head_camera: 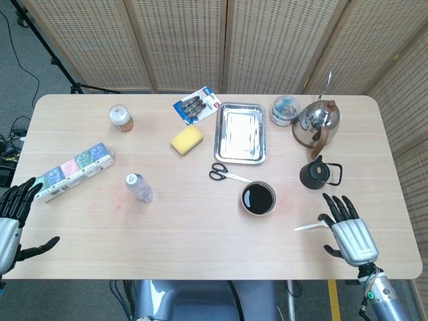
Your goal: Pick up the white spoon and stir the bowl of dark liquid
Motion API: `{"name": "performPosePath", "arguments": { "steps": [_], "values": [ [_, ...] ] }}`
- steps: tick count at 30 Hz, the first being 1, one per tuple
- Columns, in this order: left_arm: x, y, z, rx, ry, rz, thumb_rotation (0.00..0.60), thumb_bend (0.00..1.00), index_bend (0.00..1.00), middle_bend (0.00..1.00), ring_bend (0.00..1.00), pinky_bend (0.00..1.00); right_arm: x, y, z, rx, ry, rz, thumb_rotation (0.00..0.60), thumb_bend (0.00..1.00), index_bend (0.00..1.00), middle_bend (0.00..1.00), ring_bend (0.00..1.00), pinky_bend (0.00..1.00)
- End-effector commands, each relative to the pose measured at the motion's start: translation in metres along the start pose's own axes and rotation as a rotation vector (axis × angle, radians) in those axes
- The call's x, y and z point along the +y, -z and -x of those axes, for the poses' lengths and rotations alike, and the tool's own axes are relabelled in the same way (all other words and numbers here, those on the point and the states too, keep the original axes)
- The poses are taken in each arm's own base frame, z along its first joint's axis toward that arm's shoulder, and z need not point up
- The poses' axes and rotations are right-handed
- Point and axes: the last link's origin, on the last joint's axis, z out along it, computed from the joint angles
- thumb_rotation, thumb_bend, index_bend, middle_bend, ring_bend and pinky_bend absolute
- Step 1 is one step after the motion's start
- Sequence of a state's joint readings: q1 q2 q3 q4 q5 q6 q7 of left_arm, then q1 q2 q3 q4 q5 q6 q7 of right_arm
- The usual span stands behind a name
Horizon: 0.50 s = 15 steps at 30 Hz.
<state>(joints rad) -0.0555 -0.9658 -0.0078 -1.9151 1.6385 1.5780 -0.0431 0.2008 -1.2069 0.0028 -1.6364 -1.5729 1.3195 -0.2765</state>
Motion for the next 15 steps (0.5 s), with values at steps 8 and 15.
{"name": "performPosePath", "arguments": {
  "steps": [8, 15],
  "values": [
    [-0.003, -0.001, -0.004, 0.000, 0.013, -0.001, 0.600, 0.00, 0.00, 0.00, 0.00, 0.00, -0.013, -0.055, 0.026, -0.149, 0.017, -0.012, 0.600, 0.26, 0.41, 0.00, 0.00, 0.00],
    [-0.004, -0.001, -0.005, -0.003, 0.020, 0.002, 0.600, 0.00, 0.00, 0.00, 0.00, 0.00, -0.015, -0.064, 0.038, -0.193, 0.030, 0.009, 0.600, 0.33, 0.43, 0.00, 0.00, 0.00]
  ]
}}
